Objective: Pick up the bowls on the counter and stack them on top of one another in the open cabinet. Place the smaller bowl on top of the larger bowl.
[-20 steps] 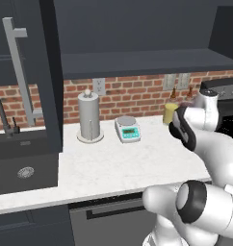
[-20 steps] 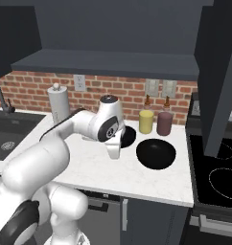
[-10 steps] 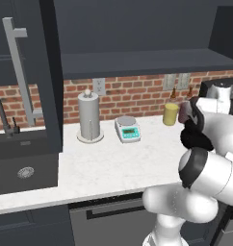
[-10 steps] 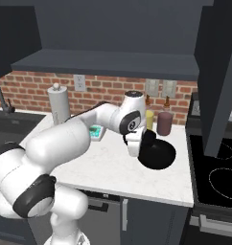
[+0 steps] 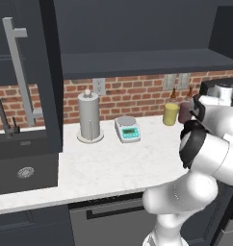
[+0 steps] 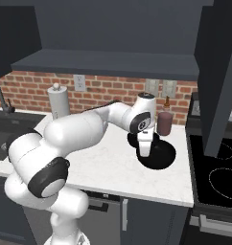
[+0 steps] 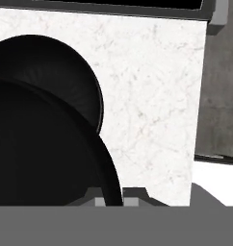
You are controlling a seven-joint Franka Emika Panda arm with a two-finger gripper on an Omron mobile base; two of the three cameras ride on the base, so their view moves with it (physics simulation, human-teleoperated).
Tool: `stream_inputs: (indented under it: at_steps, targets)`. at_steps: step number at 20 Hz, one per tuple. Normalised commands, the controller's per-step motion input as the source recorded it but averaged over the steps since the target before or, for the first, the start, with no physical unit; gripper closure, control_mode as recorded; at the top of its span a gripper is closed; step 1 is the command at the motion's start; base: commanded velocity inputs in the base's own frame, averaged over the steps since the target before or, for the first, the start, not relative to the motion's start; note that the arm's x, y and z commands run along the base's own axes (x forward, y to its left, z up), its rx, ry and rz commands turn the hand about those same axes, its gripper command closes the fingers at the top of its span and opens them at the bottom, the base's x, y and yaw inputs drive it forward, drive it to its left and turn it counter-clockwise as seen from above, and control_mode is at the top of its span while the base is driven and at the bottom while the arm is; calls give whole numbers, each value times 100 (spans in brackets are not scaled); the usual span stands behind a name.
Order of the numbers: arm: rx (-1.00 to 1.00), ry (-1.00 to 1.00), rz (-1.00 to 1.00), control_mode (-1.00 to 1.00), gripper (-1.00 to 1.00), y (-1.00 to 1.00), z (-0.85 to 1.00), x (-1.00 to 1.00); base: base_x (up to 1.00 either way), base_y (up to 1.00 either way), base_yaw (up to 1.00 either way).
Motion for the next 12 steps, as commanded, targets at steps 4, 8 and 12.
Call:
stream_inputs:
  at_steps: [4,8,12]
  targets:
    - [4,0,9,-100,100,-29,-11,25,0,0,0]
    - [1,-2,1,-100,100,-9,-13,4,0,0,0]
    - [0,-1,0,-100,100,0,-33,8,0,0,0]
